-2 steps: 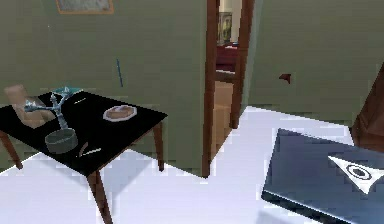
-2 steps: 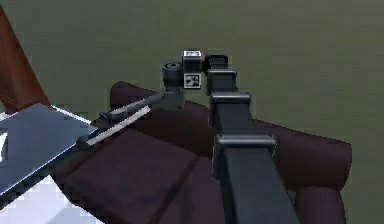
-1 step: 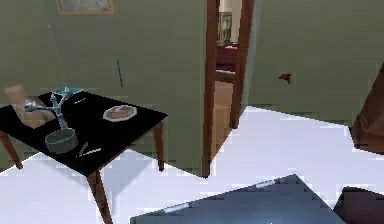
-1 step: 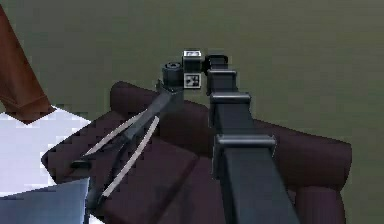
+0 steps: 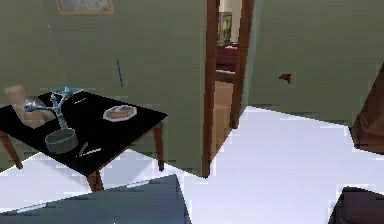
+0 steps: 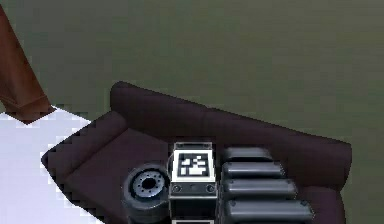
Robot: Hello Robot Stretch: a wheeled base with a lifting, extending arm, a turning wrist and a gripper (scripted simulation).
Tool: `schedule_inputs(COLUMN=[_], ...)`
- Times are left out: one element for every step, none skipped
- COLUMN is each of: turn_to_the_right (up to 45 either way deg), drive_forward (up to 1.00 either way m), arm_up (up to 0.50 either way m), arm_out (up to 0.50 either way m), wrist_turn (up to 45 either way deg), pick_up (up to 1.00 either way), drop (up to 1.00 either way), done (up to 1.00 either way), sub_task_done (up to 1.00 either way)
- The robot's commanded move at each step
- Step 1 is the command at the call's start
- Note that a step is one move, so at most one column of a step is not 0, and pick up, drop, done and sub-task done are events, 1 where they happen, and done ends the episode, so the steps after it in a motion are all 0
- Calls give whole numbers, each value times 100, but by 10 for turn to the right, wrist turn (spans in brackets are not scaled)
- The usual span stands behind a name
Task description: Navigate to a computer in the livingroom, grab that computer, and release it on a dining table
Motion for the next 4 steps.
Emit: schedule_inputs(turn_to_the_right=[-450, -120, 0, -30], drive_forward=[0, 0, 100, 0], arm_up=[0, 0, 0, 0], arm_out=[0, 0, 0, 0], wrist_turn=[0, 0, 0, 0], pick_up=[0, 0, 0, 0], drop=[0, 0, 0, 0], done=[0, 0, 0, 0], sub_task_done=[0, 0, 0, 0])
